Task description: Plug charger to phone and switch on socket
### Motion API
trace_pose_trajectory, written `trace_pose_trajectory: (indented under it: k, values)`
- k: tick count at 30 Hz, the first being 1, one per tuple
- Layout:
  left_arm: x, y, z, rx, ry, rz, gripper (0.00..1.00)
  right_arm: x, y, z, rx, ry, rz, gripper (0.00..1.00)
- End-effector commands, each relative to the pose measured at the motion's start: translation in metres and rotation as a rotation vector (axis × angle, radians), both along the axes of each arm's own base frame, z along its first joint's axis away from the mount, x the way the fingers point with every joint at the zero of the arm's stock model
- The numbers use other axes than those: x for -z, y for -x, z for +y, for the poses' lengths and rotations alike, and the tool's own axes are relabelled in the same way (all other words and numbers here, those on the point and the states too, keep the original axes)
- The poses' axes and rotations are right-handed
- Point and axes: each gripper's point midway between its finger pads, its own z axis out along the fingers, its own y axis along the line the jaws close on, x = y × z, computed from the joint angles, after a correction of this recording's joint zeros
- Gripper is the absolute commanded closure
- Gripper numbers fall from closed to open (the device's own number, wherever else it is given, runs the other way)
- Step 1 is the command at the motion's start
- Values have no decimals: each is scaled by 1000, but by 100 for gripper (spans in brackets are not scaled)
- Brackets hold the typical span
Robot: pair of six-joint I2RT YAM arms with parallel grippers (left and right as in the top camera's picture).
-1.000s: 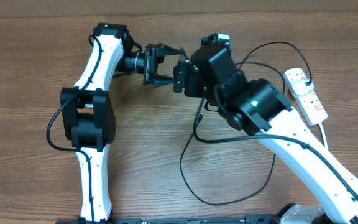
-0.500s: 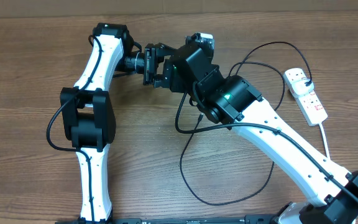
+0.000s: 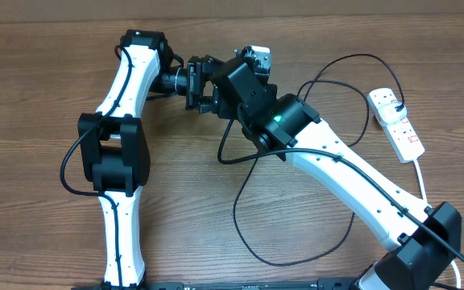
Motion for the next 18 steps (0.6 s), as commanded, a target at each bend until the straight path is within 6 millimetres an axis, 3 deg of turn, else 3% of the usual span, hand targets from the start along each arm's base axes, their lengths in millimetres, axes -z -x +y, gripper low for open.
trace_pose_trajectory:
  k: [1,18]
  values:
    - [-15,-4,-1,-15,50,-59,35,-17,-4,0,6,-11,-41,32]
    - [-12,-5,-1,-8,41,-99,35,-17,-6,-10,41,31,-58,46]
